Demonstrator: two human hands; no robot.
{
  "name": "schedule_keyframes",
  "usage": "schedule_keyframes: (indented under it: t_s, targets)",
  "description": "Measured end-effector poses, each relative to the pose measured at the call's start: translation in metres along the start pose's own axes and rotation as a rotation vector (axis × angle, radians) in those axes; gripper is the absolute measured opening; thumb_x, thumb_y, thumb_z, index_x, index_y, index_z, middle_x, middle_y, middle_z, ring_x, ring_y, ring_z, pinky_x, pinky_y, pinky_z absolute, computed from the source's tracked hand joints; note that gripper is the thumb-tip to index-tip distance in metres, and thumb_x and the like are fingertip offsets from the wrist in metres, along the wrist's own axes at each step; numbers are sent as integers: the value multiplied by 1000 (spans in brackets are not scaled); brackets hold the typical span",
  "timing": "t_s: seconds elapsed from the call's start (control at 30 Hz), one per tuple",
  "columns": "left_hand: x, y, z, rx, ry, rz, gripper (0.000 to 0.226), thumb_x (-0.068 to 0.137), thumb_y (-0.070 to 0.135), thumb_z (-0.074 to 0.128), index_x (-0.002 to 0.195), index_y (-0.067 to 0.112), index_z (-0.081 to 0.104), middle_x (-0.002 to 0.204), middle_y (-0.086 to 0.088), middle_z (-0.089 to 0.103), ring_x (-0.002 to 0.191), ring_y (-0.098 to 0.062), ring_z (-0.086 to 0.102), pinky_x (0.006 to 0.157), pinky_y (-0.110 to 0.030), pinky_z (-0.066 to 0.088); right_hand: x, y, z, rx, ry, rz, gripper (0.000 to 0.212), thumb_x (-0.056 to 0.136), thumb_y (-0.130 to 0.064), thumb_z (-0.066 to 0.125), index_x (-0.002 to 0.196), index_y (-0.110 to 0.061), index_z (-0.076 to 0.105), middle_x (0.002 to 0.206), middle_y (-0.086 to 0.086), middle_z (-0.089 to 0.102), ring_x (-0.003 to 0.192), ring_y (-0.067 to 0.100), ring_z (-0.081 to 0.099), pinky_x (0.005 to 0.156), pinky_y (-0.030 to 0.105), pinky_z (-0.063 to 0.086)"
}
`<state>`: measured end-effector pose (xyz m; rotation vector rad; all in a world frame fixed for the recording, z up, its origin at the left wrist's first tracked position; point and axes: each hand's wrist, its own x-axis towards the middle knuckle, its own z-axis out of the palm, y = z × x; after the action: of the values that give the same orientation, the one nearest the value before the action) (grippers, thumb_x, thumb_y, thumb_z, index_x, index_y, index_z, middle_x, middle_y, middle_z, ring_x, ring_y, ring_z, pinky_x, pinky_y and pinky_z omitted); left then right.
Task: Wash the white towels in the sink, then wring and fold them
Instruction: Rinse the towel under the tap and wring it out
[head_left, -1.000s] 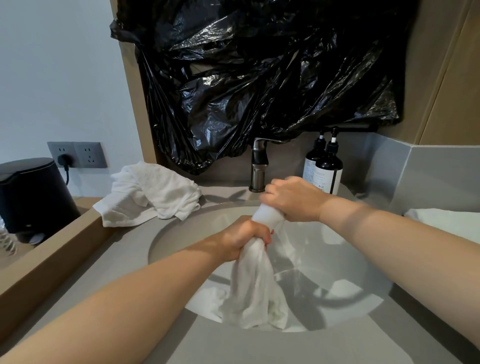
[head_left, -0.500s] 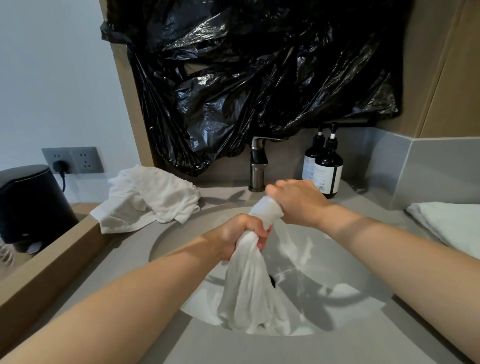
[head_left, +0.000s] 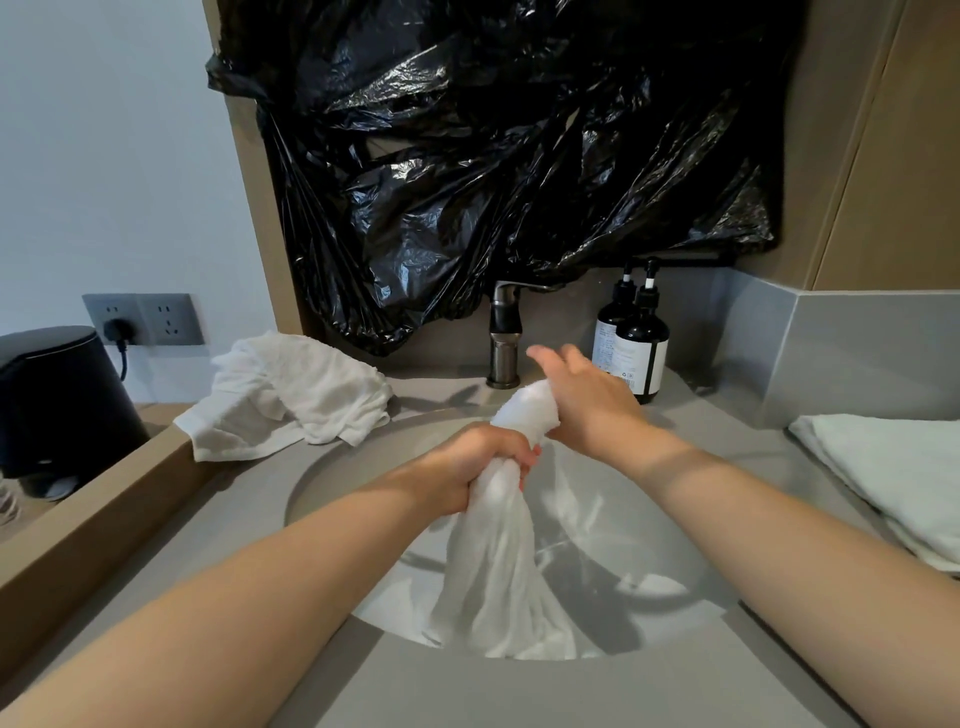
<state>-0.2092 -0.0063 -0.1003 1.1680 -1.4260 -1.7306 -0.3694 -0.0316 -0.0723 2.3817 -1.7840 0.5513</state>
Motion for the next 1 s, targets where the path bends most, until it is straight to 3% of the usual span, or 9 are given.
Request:
schedule_keyframes:
  t_s: [0.07,0.17,0.23,0.37,0.5,0.6,0.73,0.83,1.0]
  targets:
    - [-3,5,1,-14,35,37,19,66,6,64,85,5,62,58,-3,55,48,-14,51,52,-23,44,1,6,2,300,-9,118,82,79,-18,73,145,-30,26,128,-2,41,104,24,54,74,37,49]
    - [-8,21,-4,-110,60,175,29,58,6,60,87,4,61,57,-5,55,47,-15,53,52,-23,45,1,28,-1,1072,-278,299,60,83,-6,68,137,-17,43,113,7,62,96,25,64,83,43,57]
    - [-12,38,-6,-167,23,276,32,60,5,58,91,5,58,58,-6,54,50,-17,54,54,-24,45,-2,37,5,1449,-475,400,42,87,-22,63,126,-8,57,110,12,68,100,24,65,90,41,51]
    - [-16,69,4,-355,-93,428,31,62,5,54,93,7,56,61,-3,52,56,-17,53,61,-29,44,-5,20,24,1606,-593,438,67,91,-65,32,112,-11,66,106,8,70,106,25,61,96,40,39]
    - [-11,92,13,-526,-185,520,40,52,5,60,91,10,56,64,-2,52,58,-16,54,65,-30,45,-11,6,16,1807,-819,298,67,90,-58,47,120,-1,66,124,32,58,121,44,53,111,54,33]
    - [-5,92,11,-625,-126,536,24,68,6,56,92,8,59,70,-4,59,64,-18,62,70,-34,51,-22,8,11,1936,-999,108,83,87,-72,39,128,-3,61,127,32,56,124,49,48,107,57,35]
    - [0,75,-1,-696,-38,558,26,74,4,58,99,8,65,84,-8,71,86,-24,73,83,-41,55,-19,9,17,1808,-1026,-55,114,62,-78,62,148,-9,33,133,26,53,114,33,60,89,37,51]
    - [2,69,-12,-590,84,497,22,81,3,63,101,12,64,69,-2,66,73,-17,70,71,-35,56,-19,9,10,1569,-939,0,122,52,-65,82,147,-8,30,121,13,62,100,22,66,84,33,53]
    - [20,53,-27,-571,418,372,6,86,7,67,86,8,61,58,-1,56,51,-12,56,53,-27,50,-23,-18,2,996,-452,52,39,74,-24,81,110,-25,67,95,-2,74,84,11,70,77,26,55]
